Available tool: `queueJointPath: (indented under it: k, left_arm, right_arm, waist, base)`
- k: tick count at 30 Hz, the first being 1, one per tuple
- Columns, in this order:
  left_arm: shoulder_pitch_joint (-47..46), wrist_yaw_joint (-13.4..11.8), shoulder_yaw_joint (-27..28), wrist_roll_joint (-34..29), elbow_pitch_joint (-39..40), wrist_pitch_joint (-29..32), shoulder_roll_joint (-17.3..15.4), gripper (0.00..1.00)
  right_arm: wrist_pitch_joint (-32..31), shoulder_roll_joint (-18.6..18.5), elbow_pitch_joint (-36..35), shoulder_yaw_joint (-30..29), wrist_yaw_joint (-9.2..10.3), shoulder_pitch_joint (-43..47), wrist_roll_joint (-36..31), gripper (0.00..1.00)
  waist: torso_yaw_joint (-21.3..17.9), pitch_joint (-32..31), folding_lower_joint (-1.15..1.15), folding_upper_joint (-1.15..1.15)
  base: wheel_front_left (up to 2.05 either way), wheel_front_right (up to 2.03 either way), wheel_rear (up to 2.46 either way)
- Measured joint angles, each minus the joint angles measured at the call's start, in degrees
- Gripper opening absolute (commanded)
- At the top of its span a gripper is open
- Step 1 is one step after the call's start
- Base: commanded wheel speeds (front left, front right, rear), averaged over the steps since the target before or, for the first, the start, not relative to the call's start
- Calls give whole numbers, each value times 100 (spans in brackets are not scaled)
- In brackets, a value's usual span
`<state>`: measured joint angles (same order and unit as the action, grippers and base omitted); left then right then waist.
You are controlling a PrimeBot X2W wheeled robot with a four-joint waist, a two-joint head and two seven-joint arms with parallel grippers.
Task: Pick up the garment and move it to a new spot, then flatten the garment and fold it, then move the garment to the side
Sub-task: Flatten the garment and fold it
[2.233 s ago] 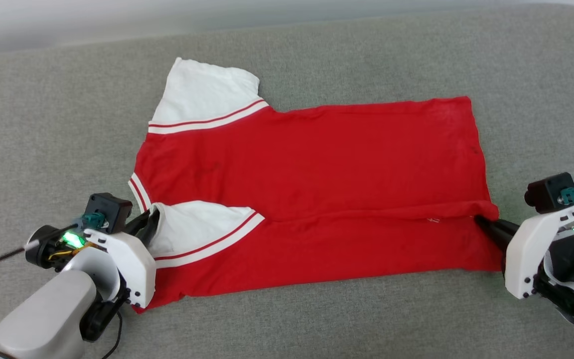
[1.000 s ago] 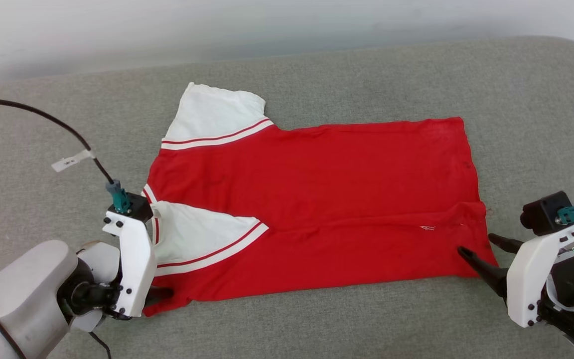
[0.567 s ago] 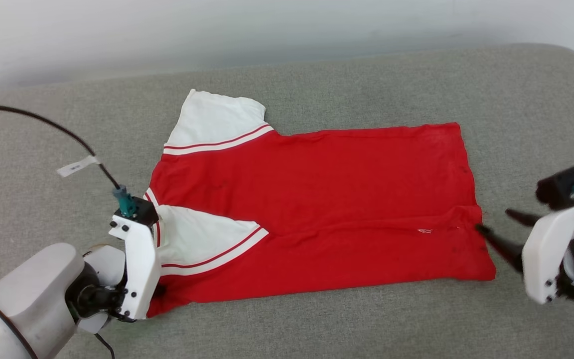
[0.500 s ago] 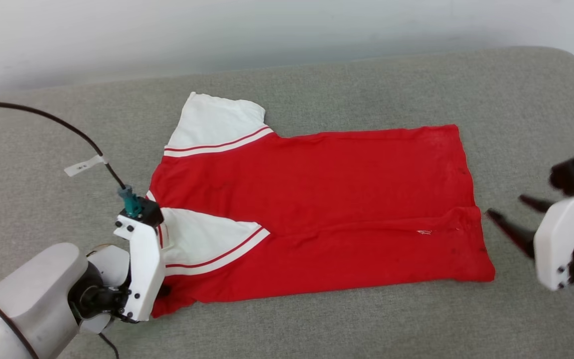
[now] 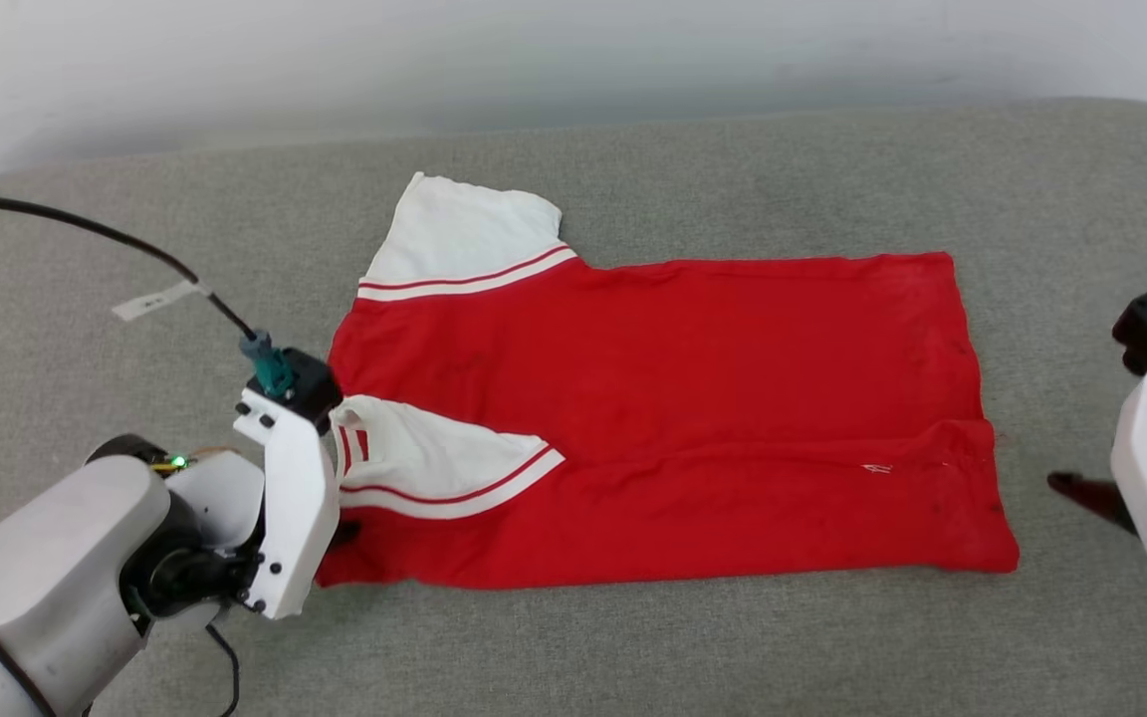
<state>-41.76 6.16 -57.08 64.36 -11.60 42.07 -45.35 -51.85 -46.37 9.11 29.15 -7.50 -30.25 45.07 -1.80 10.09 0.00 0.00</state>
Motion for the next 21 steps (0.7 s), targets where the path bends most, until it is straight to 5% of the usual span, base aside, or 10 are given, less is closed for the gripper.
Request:
queueJointPath:
  k: [11, 17, 18, 19, 21]
  left_arm:
    - [-210, -79, 18, -130, 293, 19, 23, 0]
    - [-209, -78, -4, -164, 235, -44, 65, 0]
    - [-194, -77, -11, -162, 210, -67, 74, 0]
    - [-172, -74, -23, -159, 186, -96, 82, 0]
    - [-91, -65, -45, -151, 110, -144, 102, 0]
  right_arm:
    - [-163, 920, 1322, 146, 0, -37, 104, 100]
    - [44, 992, 1591, 321, 0, -57, 141, 100]
    - [80, 985, 1607, 352, 0, -62, 162, 87]
    - [168, 973, 1634, 382, 0, -60, 174, 36]
    - [324, 968, 1683, 402, 0, -58, 222, 0]
  waist:
    - [159, 422, 0, 0]
    - [235, 500, 0, 0]
    - [234, 481, 0, 0]
    - [232, 452, 0, 0]
    - [223, 366, -1, 0]
  base:
    - [0, 0, 0]
    - [0, 0, 0]
    - [0, 0, 0]
    - [0, 0, 0]
    - [0, 0, 0]
